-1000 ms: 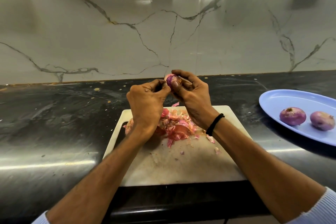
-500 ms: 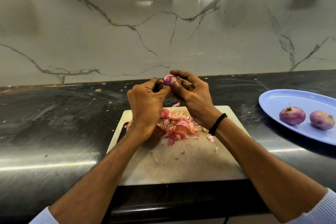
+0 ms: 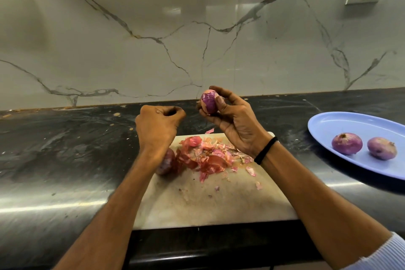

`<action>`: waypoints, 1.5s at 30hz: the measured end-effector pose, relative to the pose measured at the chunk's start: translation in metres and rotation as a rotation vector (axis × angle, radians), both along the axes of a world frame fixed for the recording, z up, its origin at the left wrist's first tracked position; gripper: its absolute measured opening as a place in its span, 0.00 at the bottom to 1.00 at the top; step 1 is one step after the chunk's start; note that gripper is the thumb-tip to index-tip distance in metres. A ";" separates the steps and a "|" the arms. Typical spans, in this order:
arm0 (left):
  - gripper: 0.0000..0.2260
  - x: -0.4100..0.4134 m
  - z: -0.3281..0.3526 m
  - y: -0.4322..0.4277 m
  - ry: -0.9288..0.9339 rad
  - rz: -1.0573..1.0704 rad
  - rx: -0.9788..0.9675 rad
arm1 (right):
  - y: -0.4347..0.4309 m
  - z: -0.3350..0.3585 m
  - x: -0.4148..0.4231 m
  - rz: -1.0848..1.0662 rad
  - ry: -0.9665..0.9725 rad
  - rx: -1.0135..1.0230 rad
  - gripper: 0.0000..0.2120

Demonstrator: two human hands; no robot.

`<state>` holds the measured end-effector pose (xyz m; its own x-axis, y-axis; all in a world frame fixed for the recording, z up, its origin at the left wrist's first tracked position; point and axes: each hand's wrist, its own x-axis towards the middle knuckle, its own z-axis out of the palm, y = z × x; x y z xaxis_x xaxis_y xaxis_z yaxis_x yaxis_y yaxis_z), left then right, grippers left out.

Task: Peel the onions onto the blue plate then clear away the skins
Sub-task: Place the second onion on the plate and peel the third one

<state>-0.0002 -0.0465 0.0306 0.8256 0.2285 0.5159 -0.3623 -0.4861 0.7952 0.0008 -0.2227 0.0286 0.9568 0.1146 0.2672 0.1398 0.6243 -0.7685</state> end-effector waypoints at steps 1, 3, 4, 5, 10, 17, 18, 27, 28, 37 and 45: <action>0.08 -0.001 -0.001 0.001 0.014 -0.007 0.047 | -0.001 0.000 0.000 -0.010 0.000 -0.006 0.17; 0.12 -0.001 -0.002 -0.001 -0.003 -0.037 0.097 | -0.003 -0.001 0.002 -0.049 -0.007 -0.045 0.15; 0.13 -0.002 -0.001 -0.002 -0.036 -0.063 0.103 | -0.003 -0.002 0.003 -0.072 -0.009 -0.074 0.15; 0.15 -0.002 0.000 -0.003 -0.078 -0.103 0.097 | -0.003 -0.002 0.003 -0.090 -0.007 -0.100 0.16; 0.14 -0.006 0.002 -0.011 -0.223 -0.295 0.012 | -0.002 -0.003 0.005 -0.126 -0.001 -0.164 0.14; 0.12 -0.005 0.000 -0.011 -0.242 -0.306 0.021 | -0.004 -0.004 0.005 -0.142 -0.031 -0.220 0.16; 0.12 -0.006 0.000 -0.012 -0.237 -0.303 0.018 | -0.004 -0.004 0.005 -0.147 -0.035 -0.232 0.15; 0.13 -0.015 -0.004 -0.019 -0.291 -0.232 0.037 | -0.002 -0.005 0.005 -0.173 -0.066 -0.289 0.15; 0.13 -0.015 -0.004 -0.020 -0.309 -0.215 0.046 | -0.001 -0.005 0.005 -0.179 -0.071 -0.297 0.15; 0.10 -0.017 -0.004 -0.020 -0.348 -0.156 0.095 | 0.002 -0.006 0.004 -0.206 -0.107 -0.374 0.13; 0.04 -0.005 0.003 -0.010 -0.036 -0.128 -0.194 | 0.002 -0.002 -0.002 -0.111 -0.093 -0.333 0.15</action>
